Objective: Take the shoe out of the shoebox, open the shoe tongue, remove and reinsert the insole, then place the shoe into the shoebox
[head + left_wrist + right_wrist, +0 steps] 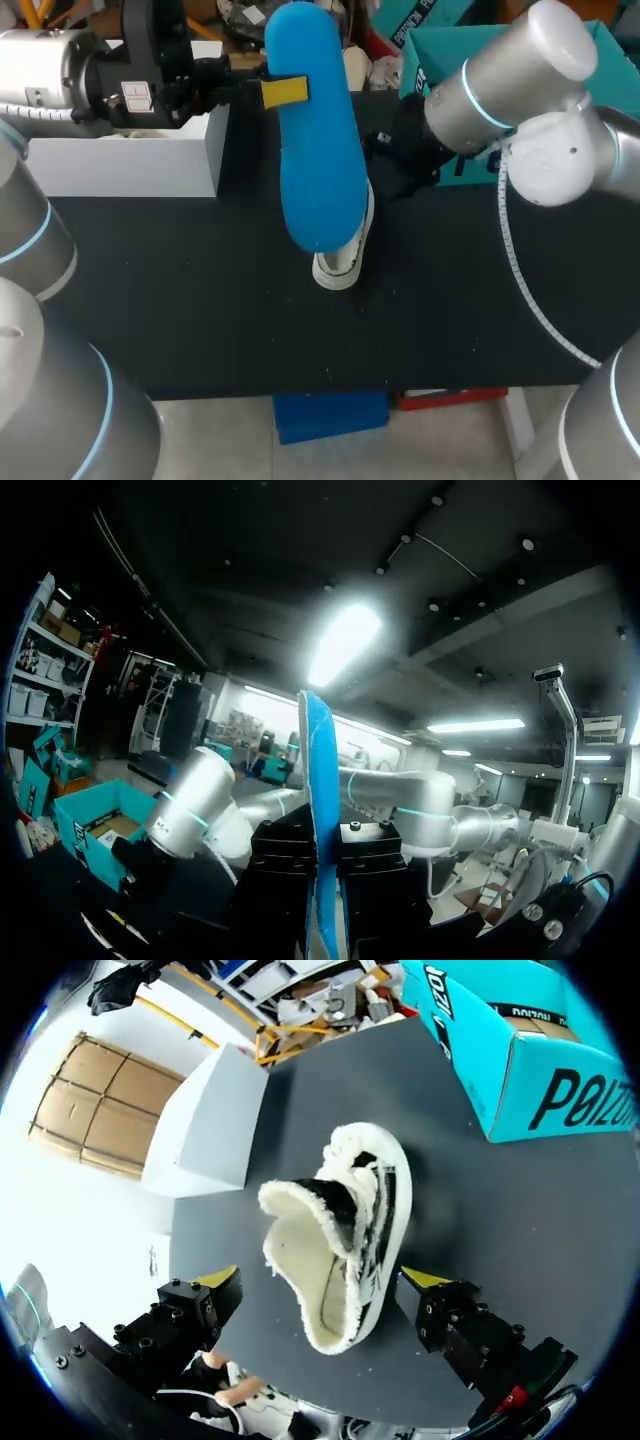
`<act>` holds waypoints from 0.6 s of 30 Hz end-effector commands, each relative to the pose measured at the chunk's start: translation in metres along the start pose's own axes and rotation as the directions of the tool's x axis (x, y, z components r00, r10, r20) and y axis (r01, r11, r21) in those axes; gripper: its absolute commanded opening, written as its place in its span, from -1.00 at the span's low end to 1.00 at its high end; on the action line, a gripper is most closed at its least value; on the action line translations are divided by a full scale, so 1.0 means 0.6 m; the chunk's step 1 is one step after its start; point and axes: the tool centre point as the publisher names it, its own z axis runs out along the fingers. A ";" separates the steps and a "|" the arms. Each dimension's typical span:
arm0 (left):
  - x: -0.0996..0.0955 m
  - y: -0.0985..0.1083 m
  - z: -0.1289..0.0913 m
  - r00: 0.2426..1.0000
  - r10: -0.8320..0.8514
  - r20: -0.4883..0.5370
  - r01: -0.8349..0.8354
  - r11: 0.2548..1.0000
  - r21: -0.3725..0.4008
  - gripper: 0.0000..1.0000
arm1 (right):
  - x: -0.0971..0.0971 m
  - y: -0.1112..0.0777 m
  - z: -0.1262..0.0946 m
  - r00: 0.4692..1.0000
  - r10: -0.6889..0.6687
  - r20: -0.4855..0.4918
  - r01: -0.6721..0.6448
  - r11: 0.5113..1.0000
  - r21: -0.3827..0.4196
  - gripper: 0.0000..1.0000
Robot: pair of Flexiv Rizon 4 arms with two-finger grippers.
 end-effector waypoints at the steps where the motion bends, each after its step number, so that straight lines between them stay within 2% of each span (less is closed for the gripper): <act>1: 0.001 0.002 0.002 1.000 0.001 0.003 -0.001 1.000 0.001 -1.00 | -0.014 -0.022 -0.028 0.971 0.027 -0.237 -0.041 0.998 -0.054 1.00; 10: 0.001 0.002 0.002 1.000 0.001 0.003 -0.001 1.000 0.001 -1.00 | 0.022 -0.001 -0.063 0.916 0.007 -0.401 -0.048 0.995 -0.091 1.00; 18: 0.001 0.002 0.002 1.000 0.001 0.003 -0.001 1.000 0.001 -1.00 | 0.050 0.014 -0.083 0.848 0.003 -0.530 -0.053 0.995 -0.079 1.00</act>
